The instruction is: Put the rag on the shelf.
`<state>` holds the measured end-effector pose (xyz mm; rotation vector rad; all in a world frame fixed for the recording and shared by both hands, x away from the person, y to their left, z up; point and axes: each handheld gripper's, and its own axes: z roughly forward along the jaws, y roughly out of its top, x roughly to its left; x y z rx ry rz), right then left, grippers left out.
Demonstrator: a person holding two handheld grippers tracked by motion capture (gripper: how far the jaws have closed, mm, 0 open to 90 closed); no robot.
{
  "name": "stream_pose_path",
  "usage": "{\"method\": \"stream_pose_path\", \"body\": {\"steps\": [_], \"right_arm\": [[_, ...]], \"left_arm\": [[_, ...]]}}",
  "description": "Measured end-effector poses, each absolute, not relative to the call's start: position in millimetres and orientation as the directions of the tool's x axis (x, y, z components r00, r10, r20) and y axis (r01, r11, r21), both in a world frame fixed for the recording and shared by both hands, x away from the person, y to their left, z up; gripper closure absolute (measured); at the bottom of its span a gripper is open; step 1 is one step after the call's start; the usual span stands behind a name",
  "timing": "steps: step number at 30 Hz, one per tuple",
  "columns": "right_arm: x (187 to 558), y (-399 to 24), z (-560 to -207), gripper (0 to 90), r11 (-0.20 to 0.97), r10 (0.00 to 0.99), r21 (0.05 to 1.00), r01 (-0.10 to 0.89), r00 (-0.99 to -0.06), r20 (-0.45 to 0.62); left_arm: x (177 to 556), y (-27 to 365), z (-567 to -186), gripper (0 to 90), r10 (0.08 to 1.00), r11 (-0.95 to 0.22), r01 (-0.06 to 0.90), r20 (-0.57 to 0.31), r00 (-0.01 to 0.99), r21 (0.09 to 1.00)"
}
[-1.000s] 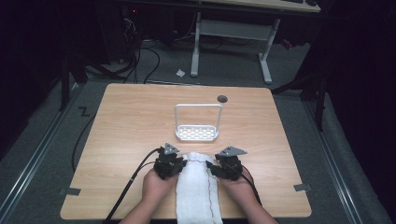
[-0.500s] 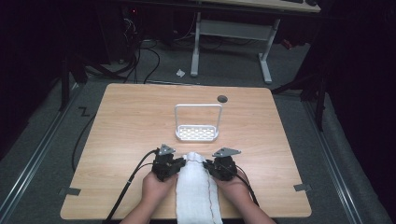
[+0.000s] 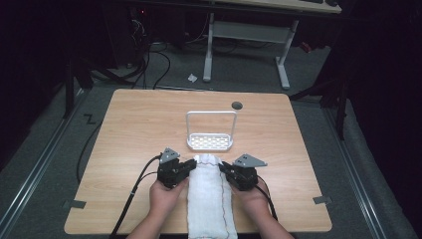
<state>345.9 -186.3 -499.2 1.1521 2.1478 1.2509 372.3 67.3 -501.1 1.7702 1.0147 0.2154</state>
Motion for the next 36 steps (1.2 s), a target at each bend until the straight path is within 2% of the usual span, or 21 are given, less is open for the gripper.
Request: {"method": "stream_pose_path", "body": {"steps": [17, 36], "right_arm": [[340, -189, -431, 82.8, 0.176, 0.814, 0.945, 0.274, -0.580, 0.017], [346, -187, -392, 82.8, 0.141, 0.827, 0.972, 0.188, -0.562, -0.011]], "left_arm": [[370, 72, -432, 83.0, 0.717, -0.018, 0.355, -0.235, 0.656, 0.935], [374, 72, -390, 83.2, 0.721, -0.004, 0.243, -0.166, 0.673, 0.970]]}}
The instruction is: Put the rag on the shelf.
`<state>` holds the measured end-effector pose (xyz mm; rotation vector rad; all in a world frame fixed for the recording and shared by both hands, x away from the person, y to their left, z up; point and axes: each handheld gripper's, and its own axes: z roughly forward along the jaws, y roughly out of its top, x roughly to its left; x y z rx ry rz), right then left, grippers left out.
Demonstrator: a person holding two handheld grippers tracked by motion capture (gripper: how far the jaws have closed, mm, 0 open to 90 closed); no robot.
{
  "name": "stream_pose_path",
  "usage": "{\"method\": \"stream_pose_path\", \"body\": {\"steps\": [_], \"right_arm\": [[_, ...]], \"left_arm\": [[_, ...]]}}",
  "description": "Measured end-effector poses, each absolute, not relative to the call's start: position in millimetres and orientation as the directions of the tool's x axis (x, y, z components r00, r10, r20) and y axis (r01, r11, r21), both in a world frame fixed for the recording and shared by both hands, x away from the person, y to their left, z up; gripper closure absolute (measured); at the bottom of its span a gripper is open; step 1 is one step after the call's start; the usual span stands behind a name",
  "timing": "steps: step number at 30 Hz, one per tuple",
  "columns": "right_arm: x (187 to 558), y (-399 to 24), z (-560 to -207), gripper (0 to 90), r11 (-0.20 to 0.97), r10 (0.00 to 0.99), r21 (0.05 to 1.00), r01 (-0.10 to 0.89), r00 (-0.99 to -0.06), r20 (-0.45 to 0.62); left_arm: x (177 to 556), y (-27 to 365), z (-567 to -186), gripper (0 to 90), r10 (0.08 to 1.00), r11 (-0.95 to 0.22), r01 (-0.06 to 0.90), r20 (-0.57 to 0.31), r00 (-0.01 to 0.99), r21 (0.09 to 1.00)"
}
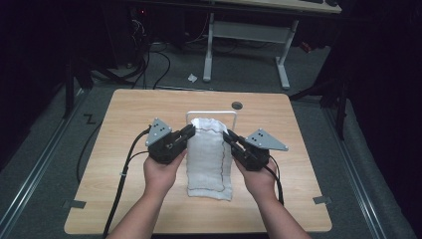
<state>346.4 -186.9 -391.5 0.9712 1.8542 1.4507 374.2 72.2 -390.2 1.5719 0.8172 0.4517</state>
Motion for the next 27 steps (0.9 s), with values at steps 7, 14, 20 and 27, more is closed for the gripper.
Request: {"method": "stream_pose_path", "body": {"steps": [7, 14, 20, 27], "right_arm": [[348, -187, -383, 82.8, 0.131, 0.827, 0.977, 0.166, -0.561, -0.016], [350, -187, -375, 82.8, 0.120, 0.830, 0.981, 0.151, -0.557, -0.016], [352, -187, -364, 82.7, 0.114, 0.830, 0.985, 0.131, -0.557, -0.022], [361, -189, -351, 82.7, 0.109, 0.836, 0.988, 0.111, -0.548, -0.031]], "left_arm": [[375, 73, -383, 83.3, 0.719, 0.009, 0.217, -0.158, 0.677, 0.976], [377, 73, -374, 83.3, 0.718, 0.013, 0.188, -0.140, 0.682, 0.982], [381, 71, -362, 83.4, 0.720, 0.006, 0.148, -0.107, 0.686, 0.989], [390, 68, -347, 83.4, 0.722, -0.013, 0.110, -0.067, 0.689, 0.994]]}}
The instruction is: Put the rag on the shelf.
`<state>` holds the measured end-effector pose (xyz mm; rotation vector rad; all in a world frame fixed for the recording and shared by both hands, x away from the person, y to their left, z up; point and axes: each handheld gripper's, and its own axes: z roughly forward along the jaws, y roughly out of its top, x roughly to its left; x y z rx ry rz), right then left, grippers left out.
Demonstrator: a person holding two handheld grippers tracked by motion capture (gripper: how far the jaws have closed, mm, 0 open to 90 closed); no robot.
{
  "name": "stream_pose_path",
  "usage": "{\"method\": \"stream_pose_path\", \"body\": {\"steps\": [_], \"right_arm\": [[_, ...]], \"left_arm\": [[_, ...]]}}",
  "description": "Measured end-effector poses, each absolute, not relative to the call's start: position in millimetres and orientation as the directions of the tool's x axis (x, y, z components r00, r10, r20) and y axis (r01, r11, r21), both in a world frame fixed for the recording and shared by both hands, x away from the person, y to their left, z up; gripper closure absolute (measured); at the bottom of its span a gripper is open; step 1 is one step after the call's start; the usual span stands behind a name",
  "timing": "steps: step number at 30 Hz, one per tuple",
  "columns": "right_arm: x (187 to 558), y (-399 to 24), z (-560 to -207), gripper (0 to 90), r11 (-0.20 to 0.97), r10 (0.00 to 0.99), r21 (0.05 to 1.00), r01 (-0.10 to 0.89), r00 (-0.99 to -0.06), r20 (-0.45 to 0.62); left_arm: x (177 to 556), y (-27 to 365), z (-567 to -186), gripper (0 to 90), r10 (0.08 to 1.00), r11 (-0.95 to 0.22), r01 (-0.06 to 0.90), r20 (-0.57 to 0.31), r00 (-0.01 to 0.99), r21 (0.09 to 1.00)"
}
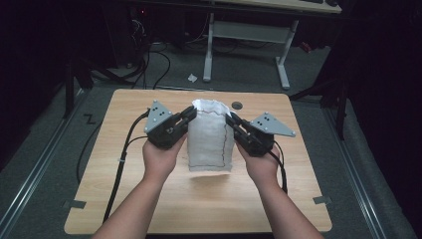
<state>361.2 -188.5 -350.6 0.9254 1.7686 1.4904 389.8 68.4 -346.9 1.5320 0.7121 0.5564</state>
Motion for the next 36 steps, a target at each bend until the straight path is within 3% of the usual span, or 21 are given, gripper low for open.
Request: {"method": "stream_pose_path", "body": {"steps": [21, 36], "right_arm": [[397, -194, -330, 82.7, 0.097, 0.848, 0.989, 0.112, -0.530, -0.023], [452, -198, -333, 82.6, 0.107, 0.855, 0.984, 0.145, -0.519, -0.016]], "left_arm": [[431, 62, -326, 83.4, 0.723, -0.016, 0.089, -0.050, 0.689, 0.996], [486, 59, -333, 83.4, 0.723, -0.014, 0.138, -0.085, 0.685, 0.990]]}}
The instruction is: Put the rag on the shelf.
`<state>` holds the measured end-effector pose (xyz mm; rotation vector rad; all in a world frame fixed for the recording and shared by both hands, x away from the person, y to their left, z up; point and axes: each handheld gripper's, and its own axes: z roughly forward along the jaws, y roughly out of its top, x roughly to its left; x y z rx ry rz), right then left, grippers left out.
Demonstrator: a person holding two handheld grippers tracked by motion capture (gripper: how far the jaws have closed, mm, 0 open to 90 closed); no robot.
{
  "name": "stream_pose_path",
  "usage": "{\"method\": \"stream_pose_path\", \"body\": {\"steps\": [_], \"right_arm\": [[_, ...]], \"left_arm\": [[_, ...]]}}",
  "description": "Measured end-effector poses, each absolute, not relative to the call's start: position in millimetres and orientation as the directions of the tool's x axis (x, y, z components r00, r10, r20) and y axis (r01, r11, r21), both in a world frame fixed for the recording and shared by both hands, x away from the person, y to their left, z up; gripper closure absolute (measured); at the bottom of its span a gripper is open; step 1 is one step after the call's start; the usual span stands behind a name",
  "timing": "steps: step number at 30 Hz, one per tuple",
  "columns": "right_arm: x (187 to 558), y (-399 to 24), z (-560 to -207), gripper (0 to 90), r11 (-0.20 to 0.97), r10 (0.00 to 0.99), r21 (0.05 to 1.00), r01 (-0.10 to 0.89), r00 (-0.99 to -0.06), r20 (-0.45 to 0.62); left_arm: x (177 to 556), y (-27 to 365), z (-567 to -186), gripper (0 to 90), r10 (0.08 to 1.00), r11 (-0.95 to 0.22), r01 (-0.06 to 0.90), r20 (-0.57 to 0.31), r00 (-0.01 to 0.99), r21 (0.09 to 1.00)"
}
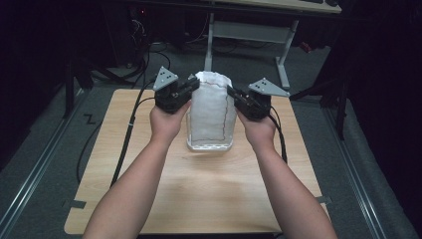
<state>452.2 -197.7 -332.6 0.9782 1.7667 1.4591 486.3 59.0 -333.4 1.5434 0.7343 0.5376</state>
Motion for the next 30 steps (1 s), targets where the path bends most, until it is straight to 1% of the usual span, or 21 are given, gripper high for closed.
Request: {"method": "stream_pose_path", "body": {"steps": [3, 5, 7, 12, 19, 23, 30], "right_arm": [[463, -196, -334, 82.6, 0.127, 0.858, 0.980, 0.154, -0.513, -0.031], [469, -195, -335, 82.6, 0.130, 0.860, 0.979, 0.157, -0.510, -0.032], [476, -195, -336, 82.6, 0.131, 0.861, 0.977, 0.168, -0.508, -0.028], [485, -194, -338, 82.6, 0.146, 0.865, 0.973, 0.181, -0.501, -0.036], [471, -195, -334, 82.6, 0.135, 0.858, 0.980, 0.149, -0.512, -0.040], [460, -196, -329, 82.6, 0.129, 0.859, 0.984, 0.119, -0.510, -0.051], [450, -197, -323, 82.6, 0.126, 0.857, 0.987, 0.103, -0.512, -0.056]], "left_arm": [[495, 58, -337, 83.3, 0.734, -0.025, 0.141, -0.077, 0.675, 0.990], [502, 58, -340, 83.3, 0.735, -0.012, 0.153, -0.095, 0.671, 0.988], [509, 57, -343, 83.3, 0.743, -0.023, 0.169, -0.096, 0.663, 0.985], [514, 55, -346, 83.2, 0.746, -0.034, 0.182, -0.096, 0.659, 0.983], [501, 55, -338, 83.3, 0.744, -0.041, 0.138, -0.062, 0.665, 0.990], [492, 54, -333, 83.3, 0.739, -0.031, 0.123, -0.060, 0.671, 0.992], [482, 55, -326, 83.3, 0.738, -0.021, 0.098, -0.051, 0.673, 0.995]]}}
